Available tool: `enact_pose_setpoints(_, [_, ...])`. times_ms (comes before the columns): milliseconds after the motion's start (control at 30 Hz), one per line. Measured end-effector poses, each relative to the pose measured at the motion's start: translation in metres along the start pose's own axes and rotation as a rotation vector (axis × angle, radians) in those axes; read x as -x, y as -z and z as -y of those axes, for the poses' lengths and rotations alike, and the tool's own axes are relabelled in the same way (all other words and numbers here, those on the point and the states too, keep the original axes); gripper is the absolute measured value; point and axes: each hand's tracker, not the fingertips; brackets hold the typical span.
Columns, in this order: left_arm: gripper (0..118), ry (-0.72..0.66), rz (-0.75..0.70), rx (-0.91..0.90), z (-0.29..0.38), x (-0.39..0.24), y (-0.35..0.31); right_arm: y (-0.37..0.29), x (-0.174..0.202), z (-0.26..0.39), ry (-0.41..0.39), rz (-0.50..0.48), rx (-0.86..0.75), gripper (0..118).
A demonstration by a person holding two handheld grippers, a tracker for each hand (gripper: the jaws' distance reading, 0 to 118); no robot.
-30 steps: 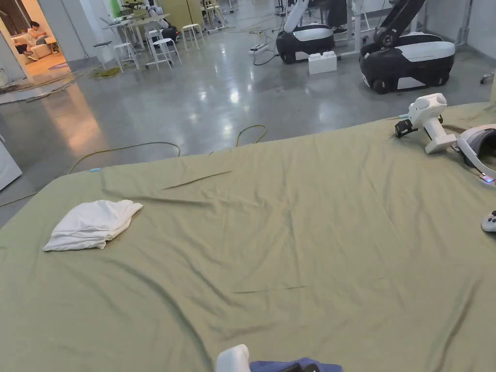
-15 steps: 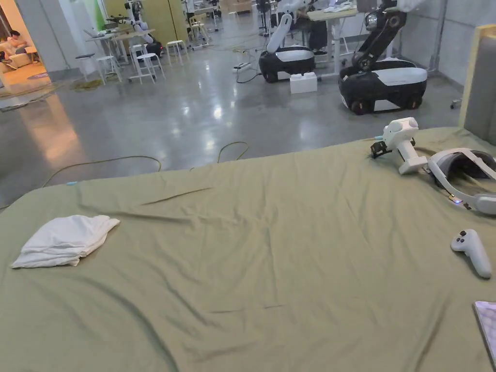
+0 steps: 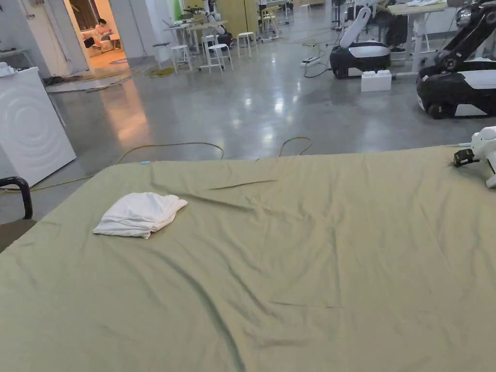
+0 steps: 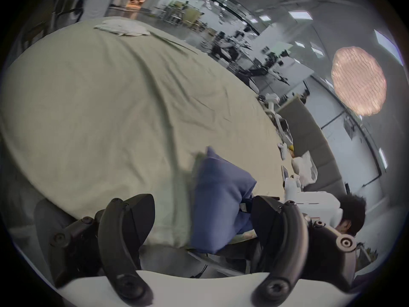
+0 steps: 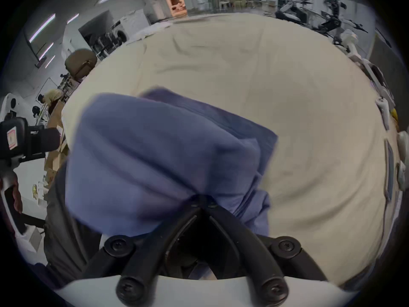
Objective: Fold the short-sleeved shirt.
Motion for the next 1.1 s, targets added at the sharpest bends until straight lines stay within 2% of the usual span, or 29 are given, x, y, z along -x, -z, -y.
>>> enact_pose_setpoints(33, [95, -0.009, 0.037, -0.005, 0.001, 0.007, 0.002, -0.014, -0.001, -0.003, 0.045, -0.028, -0.122, 0])
enact_pose_setpoints(67, [95, -0.028, 0.077, -0.011, 0.001, 0.01, 0.004, -0.027, 0.0, -0.005, 0.118, -0.018, -0.046, 0])
enact_pose_setpoints(167, [94, -0.068, 0.167, 0.011, 0.0, 0.019, 0.031, -0.026, 0.003, 0.006, 0.068, 0.002, -0.069, 0])
enact_pose_setpoints(267, [87, -0.086, 0.175, 0.148, 0.002, 0.019, 0.081, -0.024, 0.0, 0.013, 0.12, 0.001, -0.104, 0])
enact_pose_setpoints(300, [68, -0.077, 0.178, 0.18, 0.008, 0.018, 0.096, -0.023, 0.0, 0.014, 0.125, 0.003, -0.109, 0])
enact_pose_setpoints(333, [27, -0.054, 0.143, 0.161, 0.014, 0.014, 0.103, -0.022, 0.0, 0.016, 0.129, 0.01, -0.113, 0])
enact_pose_setpoints(367, [27, -0.053, 0.107, 0.121, 0.016, 0.014, 0.104, -0.021, 0.0, 0.017, 0.136, 0.012, -0.12, 0])
enact_pose_setpoints(467, [27, -0.166, 0.182, 0.11, 0.009, 0.031, 0.087, -0.029, 0.0, 0.022, 0.175, 0.002, -0.152, 0])
enact_pose_setpoints(533, [27, -0.117, 0.194, 0.068, 0.001, 0.029, 0.066, -0.043, -0.004, 0.025, 0.209, -0.061, -0.191, 0])
enact_pose_setpoints(600, [26, -0.145, 0.277, 0.011, -0.024, 0.041, 0.029, -0.065, -0.011, 0.034, 0.283, -0.16, -0.269, 0])
enact_pose_setpoints(633, [26, -0.181, 0.286, -0.064, -0.037, 0.053, 0.008, -0.076, -0.014, 0.041, 0.295, -0.162, -0.306, 0])
enact_pose_setpoints(700, [25, -0.204, 0.232, -0.19, -0.071, 0.089, -0.033, -0.09, -0.021, 0.057, 0.358, -0.135, -0.355, 0])
enact_pose_setpoints(767, [25, -0.189, 0.129, -0.291, -0.106, 0.126, -0.071, -0.093, -0.033, 0.074, 0.429, -0.151, -0.334, 0])
enact_pose_setpoints(833, [23, -0.213, 0.001, -0.301, -0.136, 0.157, -0.096, -0.093, -0.039, 0.089, 0.472, -0.124, -0.311, 0])
enact_pose_setpoints(900, [16, -0.221, -0.127, -0.283, -0.151, 0.176, -0.104, -0.087, -0.045, 0.1, 0.485, -0.106, -0.291, 0])
enact_pose_setpoints(933, [13, -0.209, -0.139, -0.292, -0.147, 0.178, -0.104, -0.086, -0.044, 0.101, 0.492, -0.1, -0.282, 0])
enact_pose_setpoints(1067, [13, -0.209, 0.008, -0.321, -0.129, 0.162, -0.087, -0.088, -0.041, 0.104, 0.534, -0.125, -0.29, 0])
enact_pose_setpoints(1100, [13, -0.216, -0.005, -0.298, -0.126, 0.15, -0.08, -0.09, -0.04, 0.103, 0.532, -0.137, -0.295, 0])
